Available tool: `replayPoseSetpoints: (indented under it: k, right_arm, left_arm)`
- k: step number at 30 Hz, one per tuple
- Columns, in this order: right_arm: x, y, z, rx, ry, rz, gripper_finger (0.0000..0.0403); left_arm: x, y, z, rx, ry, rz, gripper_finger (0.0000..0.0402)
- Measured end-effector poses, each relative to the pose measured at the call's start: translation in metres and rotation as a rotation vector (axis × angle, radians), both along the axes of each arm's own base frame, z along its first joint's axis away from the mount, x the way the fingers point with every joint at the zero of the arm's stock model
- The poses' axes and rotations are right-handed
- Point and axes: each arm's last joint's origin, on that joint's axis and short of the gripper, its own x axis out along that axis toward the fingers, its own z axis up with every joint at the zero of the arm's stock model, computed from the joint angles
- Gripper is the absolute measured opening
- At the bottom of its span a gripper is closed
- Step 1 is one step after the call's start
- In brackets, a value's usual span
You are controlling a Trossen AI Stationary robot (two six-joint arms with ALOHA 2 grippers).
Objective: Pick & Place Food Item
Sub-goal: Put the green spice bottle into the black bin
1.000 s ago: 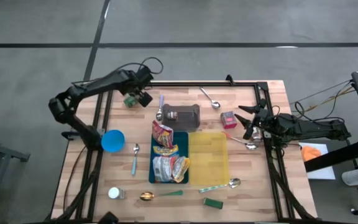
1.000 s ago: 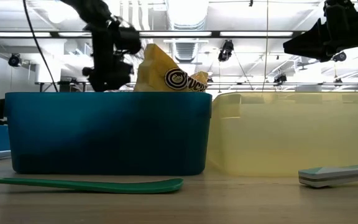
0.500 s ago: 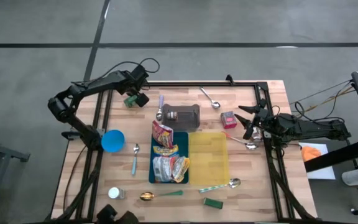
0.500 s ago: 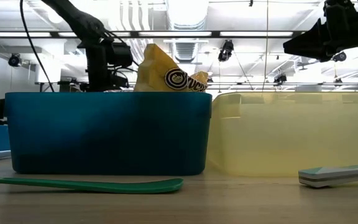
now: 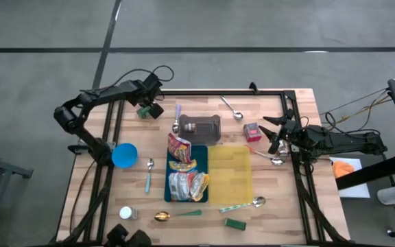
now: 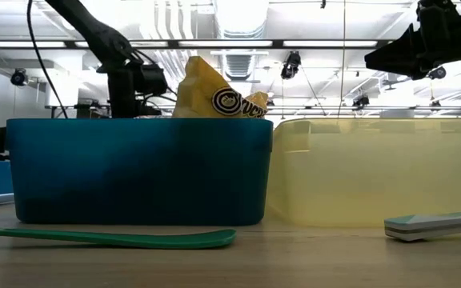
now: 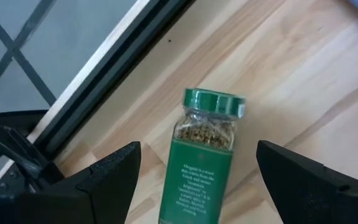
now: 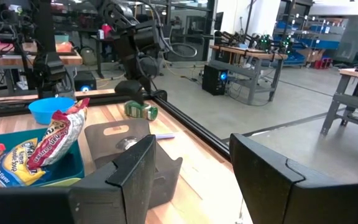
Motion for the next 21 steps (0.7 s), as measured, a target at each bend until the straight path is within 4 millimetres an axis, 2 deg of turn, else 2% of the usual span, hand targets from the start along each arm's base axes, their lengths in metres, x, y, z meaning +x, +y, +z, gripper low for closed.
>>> replayPoseSetpoints:
  k: [21]
  right_arm:
    - [0.0, 0.0, 0.0, 0.0, -0.001, 0.0, 0.0199]
  left_arm:
    - [0.001, 0.014, -0.04, -0.127, 0.045, 0.021, 0.0321]
